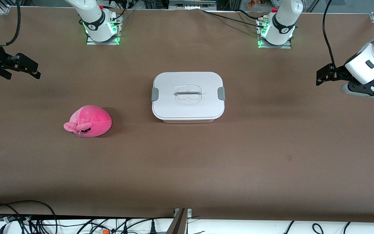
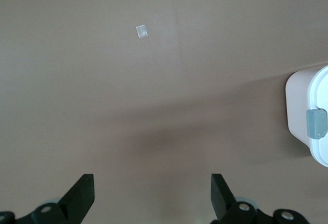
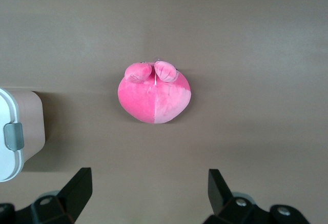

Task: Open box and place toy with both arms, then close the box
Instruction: 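Move the left gripper toward the box lid while the right gripper approaches the toy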

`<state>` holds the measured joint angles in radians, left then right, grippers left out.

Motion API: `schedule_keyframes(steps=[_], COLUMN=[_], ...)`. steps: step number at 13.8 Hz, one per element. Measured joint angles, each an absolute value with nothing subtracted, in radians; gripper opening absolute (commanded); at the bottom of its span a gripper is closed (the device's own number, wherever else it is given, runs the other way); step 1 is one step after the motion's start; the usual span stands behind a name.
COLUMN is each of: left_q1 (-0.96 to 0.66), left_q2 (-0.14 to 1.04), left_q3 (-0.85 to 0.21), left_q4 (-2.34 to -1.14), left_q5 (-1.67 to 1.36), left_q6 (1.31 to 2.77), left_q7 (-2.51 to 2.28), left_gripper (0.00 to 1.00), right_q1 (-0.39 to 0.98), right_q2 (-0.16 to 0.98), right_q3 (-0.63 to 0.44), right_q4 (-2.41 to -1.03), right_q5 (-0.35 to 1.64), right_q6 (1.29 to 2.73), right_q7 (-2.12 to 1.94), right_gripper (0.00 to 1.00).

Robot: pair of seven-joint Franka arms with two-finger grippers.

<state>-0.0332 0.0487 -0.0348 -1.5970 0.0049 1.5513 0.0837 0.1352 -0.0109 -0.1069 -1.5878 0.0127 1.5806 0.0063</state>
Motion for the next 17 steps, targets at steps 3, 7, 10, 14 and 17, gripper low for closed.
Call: schedule_keyframes(steps=[3, 7, 10, 14, 17], left_q1=[-0.032, -0.033, -0.042, -0.093, -0.148], left_q2=[0.050, 0.060, 0.080, 0.108, 0.154], left_q3=[-0.032, -0.030, -0.039, -0.049, -0.084], left_q4=[-1.590, -1.574, -1.563, -1.558, -1.522], left_q5=[0.005, 0.005, -0.002, -0.069, -0.083], left_q6=[1.534, 1.527, 1.505, 1.496, 1.496], left_q7=[0.083, 0.083, 0.083, 0.116, 0.232], left_gripper=[1.00, 1.00, 1.00, 1.00, 1.00], right_q1=[0.135, 0.135, 0.135, 0.135, 0.135], right_q2=[-0.011, -0.011, -0.011, -0.009, 0.026], right_q3=[-0.107, -0.107, -0.107, -0.107, -0.101], right_q4=[-1.588, -1.588, -1.588, -1.586, -1.585], right_q5=[0.013, 0.013, 0.013, 0.013, 0.013], right_q6=[1.581, 1.581, 1.581, 1.584, 1.586], right_q7=[0.006, 0.006, 0.006, 0.006, 0.006], right_gripper=[1.00, 1.00, 1.00, 1.00, 1.00])
